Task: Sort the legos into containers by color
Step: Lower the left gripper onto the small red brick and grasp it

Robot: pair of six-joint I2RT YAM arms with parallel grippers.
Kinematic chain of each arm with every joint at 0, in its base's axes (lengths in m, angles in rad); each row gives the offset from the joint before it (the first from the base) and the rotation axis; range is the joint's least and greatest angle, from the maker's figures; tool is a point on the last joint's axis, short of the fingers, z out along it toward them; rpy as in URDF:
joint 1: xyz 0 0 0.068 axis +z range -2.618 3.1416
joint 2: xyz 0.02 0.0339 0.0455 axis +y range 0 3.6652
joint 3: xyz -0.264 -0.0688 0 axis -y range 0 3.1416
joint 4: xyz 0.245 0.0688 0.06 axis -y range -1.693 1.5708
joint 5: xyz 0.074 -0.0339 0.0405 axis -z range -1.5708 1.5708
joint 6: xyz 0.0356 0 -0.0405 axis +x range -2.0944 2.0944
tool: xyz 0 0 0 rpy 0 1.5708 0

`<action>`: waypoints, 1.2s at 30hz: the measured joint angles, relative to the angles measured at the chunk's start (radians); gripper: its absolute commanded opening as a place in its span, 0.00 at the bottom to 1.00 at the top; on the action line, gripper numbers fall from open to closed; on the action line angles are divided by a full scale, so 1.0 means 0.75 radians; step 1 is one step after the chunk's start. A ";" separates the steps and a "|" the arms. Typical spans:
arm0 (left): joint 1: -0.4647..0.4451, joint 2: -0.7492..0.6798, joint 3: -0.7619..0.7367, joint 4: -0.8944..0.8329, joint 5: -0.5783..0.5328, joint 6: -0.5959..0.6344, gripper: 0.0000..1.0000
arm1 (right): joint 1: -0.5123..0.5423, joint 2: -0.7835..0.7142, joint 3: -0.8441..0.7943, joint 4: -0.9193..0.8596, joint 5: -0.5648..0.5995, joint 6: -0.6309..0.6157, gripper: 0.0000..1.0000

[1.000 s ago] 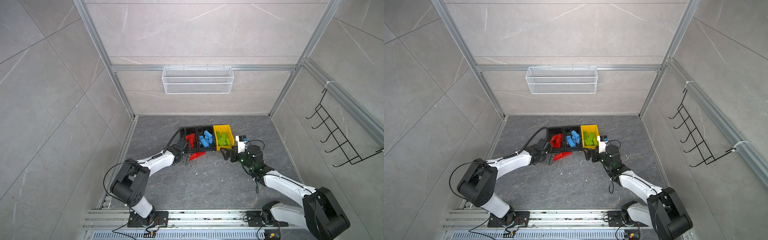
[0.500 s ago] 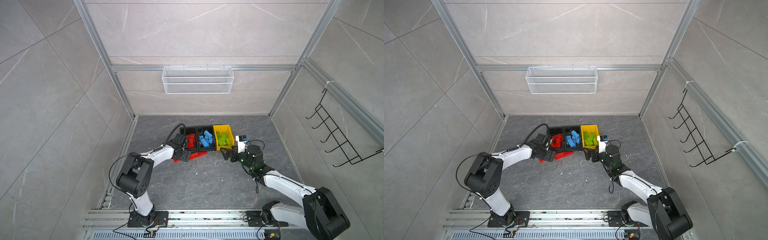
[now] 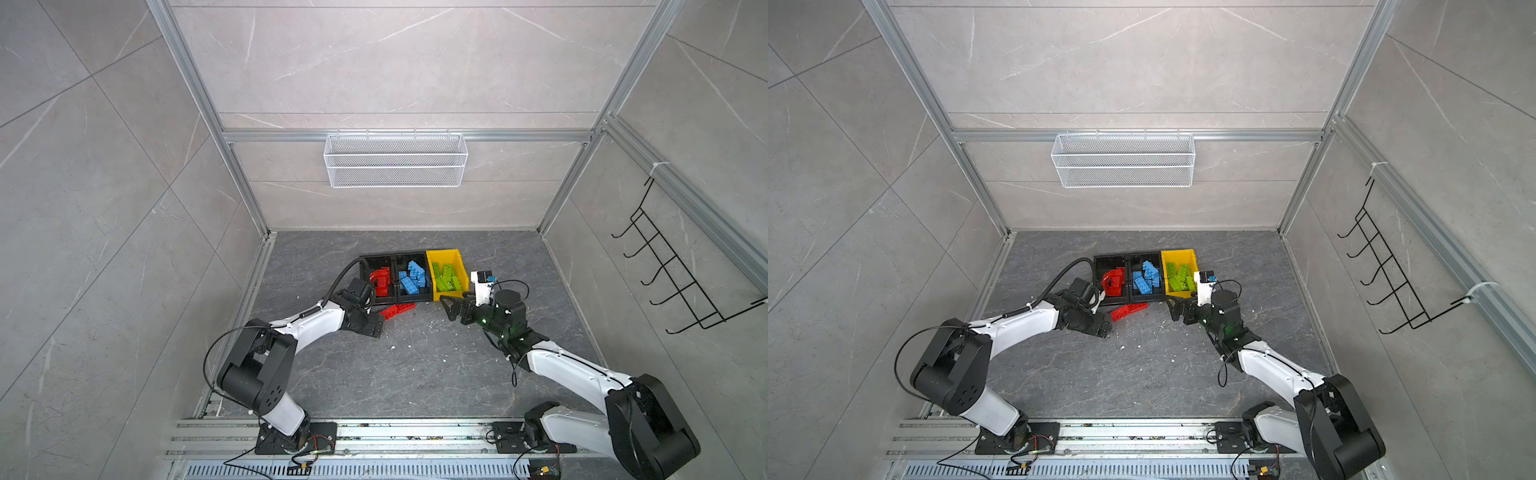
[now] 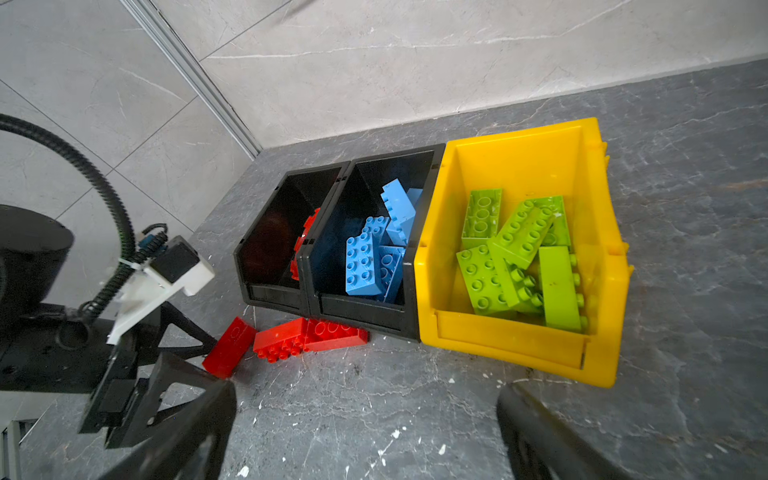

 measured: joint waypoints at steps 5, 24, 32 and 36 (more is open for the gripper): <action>-0.018 -0.036 0.000 -0.004 -0.151 -0.045 0.83 | 0.000 0.000 0.001 0.000 -0.001 0.000 1.00; -0.016 0.179 0.085 -0.015 -0.251 -0.056 0.53 | -0.001 0.001 0.003 0.001 -0.001 -0.001 1.00; -0.016 0.179 0.102 -0.028 -0.284 -0.082 0.32 | 0.000 0.006 0.003 0.001 -0.004 0.000 1.00; -0.016 0.174 0.103 -0.036 -0.285 -0.090 0.24 | -0.001 0.006 0.003 0.001 -0.005 0.000 1.00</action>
